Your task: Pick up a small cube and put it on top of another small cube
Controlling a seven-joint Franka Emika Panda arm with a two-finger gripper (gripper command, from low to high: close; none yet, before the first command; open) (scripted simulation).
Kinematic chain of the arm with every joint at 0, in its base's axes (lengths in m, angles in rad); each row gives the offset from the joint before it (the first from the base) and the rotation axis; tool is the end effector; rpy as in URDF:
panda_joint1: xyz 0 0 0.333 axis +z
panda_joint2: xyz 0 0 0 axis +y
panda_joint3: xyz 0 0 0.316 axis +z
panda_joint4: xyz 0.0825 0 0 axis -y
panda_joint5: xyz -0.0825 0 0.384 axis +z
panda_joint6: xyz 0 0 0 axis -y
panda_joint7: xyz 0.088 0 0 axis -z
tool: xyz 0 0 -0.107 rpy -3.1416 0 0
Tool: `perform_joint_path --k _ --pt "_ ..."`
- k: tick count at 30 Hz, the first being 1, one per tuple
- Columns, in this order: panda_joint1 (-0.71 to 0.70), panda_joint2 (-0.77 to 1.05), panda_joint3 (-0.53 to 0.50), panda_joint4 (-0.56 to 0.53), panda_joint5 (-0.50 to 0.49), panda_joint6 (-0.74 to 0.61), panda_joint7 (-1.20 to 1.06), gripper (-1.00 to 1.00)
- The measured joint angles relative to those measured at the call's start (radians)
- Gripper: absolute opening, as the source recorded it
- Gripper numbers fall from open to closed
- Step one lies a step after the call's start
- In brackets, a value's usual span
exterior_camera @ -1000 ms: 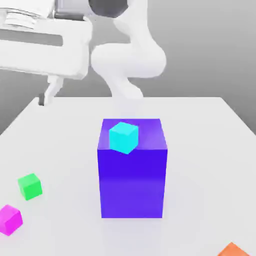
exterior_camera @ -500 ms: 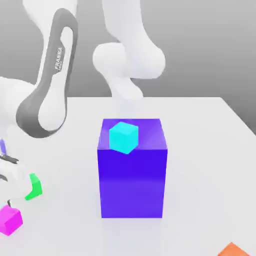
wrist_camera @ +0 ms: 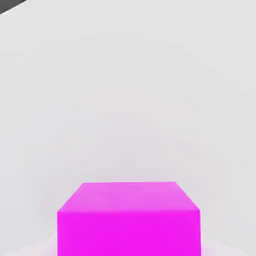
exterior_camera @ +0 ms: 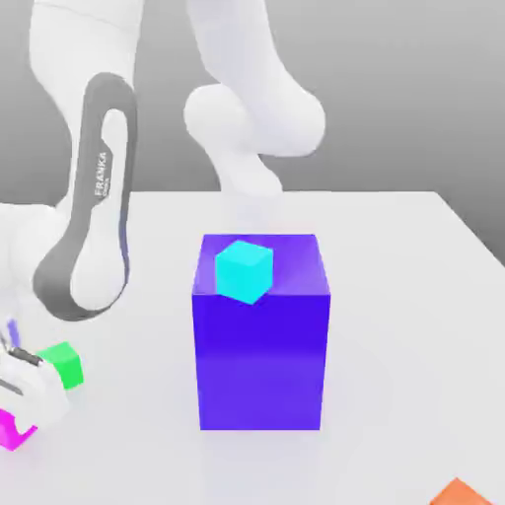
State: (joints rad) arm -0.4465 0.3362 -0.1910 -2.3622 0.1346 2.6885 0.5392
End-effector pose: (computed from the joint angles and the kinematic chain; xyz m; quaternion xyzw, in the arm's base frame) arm 0.4042 -0.3094 0.1880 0.7999 -0.6002 -0.0003 0.0020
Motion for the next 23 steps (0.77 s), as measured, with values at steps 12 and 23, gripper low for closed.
perform_joint_path --k 12,23 --pt "0.017 -0.335 -0.188 -0.295 -0.182 -0.027 0.605 -1.00" --pt "-0.025 -0.183 -0.115 -0.336 0.025 0.153 0.544 1.00"
